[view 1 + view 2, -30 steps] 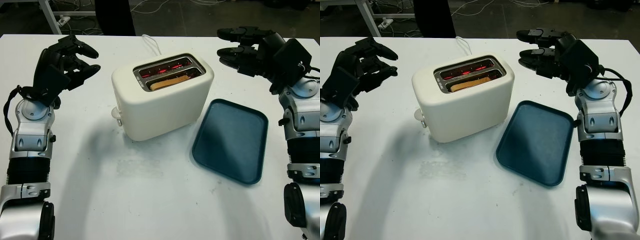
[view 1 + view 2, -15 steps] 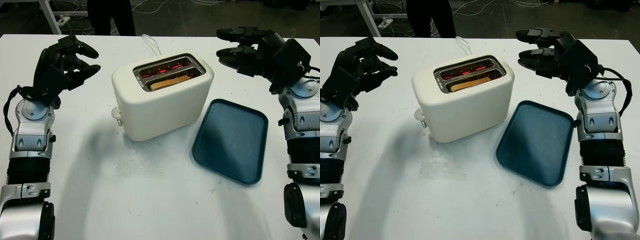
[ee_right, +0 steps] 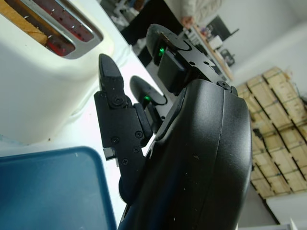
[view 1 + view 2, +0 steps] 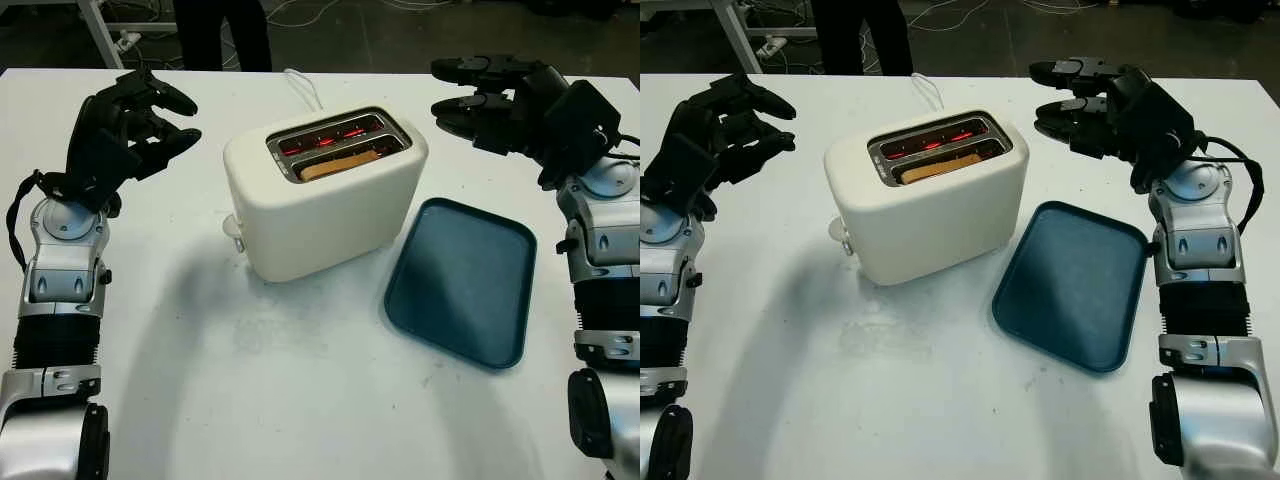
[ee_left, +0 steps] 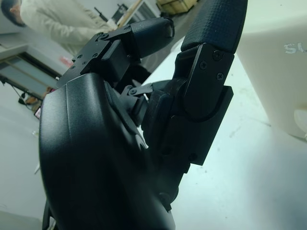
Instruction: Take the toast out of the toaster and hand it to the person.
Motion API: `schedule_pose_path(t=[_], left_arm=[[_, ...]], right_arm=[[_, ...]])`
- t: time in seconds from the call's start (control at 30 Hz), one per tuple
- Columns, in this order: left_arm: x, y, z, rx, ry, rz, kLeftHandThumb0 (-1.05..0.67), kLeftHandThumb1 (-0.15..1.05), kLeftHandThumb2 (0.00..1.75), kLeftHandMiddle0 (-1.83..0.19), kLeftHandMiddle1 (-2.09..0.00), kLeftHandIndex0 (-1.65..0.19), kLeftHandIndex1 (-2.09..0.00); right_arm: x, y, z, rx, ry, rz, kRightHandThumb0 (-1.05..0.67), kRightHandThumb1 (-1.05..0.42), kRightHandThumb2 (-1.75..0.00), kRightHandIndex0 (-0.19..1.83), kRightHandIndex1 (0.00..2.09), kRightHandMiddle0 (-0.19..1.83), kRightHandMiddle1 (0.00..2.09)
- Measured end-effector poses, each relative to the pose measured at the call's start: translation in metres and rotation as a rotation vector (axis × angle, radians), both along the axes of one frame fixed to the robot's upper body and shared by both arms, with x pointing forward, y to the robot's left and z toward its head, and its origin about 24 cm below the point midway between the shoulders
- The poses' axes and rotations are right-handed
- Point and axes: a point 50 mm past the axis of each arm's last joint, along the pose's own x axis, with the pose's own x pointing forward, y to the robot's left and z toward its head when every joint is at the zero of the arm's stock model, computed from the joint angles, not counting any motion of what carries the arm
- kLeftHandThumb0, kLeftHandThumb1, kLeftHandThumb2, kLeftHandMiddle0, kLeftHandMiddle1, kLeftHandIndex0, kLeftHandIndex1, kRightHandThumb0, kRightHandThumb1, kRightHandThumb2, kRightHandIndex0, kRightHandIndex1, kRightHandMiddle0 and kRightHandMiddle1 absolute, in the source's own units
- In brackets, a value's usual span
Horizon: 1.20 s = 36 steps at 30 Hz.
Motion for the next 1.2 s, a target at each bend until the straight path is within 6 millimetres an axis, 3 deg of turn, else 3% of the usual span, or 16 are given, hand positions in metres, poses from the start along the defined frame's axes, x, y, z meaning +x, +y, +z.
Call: schedule_pose_path(t=[1.2], left_arm=[[0.0001,-0.0011,0.0002,0.011,-0.03,-0.006,-1.05,0.92,0.11,-0.55,-1.28,-0.48,-1.22]], right_arm=[[-0.0031,0.0013,0.0029,0.0,0.003,0.008,-0.25,-0.92,-0.06,0.55,0.52,0.71,0.02]])
